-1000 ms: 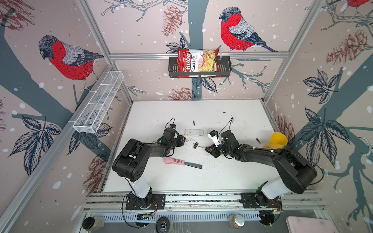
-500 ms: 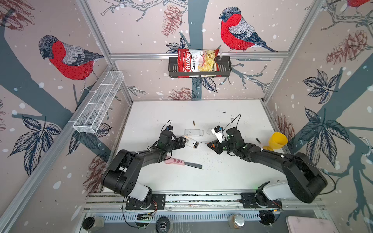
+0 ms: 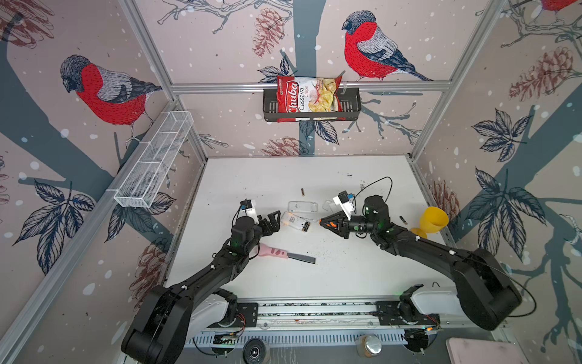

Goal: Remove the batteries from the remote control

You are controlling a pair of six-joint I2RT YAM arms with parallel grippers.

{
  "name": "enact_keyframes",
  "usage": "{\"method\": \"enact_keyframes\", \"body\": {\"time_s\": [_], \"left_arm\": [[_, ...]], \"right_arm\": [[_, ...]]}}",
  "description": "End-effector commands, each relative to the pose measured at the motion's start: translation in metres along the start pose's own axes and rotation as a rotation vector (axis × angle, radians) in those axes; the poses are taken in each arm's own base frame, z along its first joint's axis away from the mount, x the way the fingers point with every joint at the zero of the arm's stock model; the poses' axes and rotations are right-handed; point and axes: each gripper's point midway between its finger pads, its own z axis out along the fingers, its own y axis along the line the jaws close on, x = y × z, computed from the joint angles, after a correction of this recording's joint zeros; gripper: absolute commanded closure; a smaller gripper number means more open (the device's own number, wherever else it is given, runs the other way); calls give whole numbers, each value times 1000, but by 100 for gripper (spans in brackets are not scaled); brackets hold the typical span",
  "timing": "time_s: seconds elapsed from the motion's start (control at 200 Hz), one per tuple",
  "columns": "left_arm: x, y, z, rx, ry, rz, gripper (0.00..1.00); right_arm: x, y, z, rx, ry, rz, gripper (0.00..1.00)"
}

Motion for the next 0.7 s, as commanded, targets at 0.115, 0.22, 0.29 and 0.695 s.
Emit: {"method": "enact_keyframes", "body": {"time_s": [0.115, 0.22, 0.29, 0.695], "left_arm": [[1, -7, 20, 16, 54, 36, 4], [17, -10, 35, 31, 155, 42, 9], [26, -11, 44, 33, 219, 63, 13], [55, 1, 74, 13, 349, 63, 17]], "right_arm": [[16, -8, 7, 200, 70, -169, 100], [35, -25, 10, 328, 137, -165, 100], [46, -39, 9, 394, 185, -137, 100], [78, -70, 15, 495, 310, -82, 100]]}}
